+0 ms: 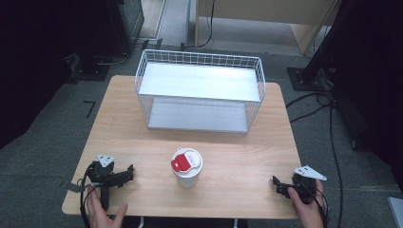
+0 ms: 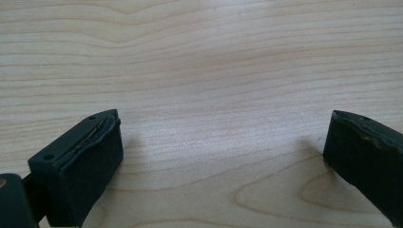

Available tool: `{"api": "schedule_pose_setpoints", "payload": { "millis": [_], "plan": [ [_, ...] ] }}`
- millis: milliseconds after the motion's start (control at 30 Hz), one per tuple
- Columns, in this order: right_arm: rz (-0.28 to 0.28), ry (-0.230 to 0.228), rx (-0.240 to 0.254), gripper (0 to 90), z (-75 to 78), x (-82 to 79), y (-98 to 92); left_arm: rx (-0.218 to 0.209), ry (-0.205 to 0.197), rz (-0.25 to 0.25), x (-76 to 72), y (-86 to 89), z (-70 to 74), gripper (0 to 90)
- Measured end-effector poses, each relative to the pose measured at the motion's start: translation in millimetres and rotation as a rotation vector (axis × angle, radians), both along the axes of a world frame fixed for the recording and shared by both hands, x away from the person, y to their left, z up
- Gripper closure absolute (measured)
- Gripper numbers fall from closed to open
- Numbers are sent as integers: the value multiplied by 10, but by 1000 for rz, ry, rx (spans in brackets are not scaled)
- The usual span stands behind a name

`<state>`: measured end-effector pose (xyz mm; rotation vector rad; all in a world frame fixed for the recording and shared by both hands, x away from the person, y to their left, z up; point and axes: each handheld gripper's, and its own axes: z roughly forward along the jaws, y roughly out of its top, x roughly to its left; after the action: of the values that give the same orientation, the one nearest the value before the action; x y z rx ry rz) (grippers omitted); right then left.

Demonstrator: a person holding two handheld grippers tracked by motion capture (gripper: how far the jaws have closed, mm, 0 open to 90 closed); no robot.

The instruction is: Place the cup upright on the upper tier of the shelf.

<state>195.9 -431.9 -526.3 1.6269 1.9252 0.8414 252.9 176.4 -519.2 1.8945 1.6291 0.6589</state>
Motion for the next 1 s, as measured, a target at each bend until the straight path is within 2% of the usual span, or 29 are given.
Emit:
{"api": "schedule_pose_setpoints", "payload": {
  "millis": [133,233,367,500,700,733,833,1000],
  "plan": [
    [-1,2,1,43,2,-1,0,-1,-1,1,1,-1,0,0],
    [-22,-1,5,45,3,3,55,-2,-1,1,1,-1,-1,0],
    [8,-3,20,45,12,-22,171,-2,0,4,3,-1,0,0],
    [19,-28,49,45,68,-15,269,-2,0,17,11,-7,0,0],
    [45,-40,49,45,136,2,380,-8,-3,17,10,-2,-1,0],
    [53,-41,47,45,152,-1,418,-22,-7,19,7,8,0,0],
    [63,-47,50,45,176,-6,463,-29,-7,16,4,19,3,0],
    [89,-75,58,48,213,-9,584,-3,-1,17,10,-7,-1,0]
  ]
}}
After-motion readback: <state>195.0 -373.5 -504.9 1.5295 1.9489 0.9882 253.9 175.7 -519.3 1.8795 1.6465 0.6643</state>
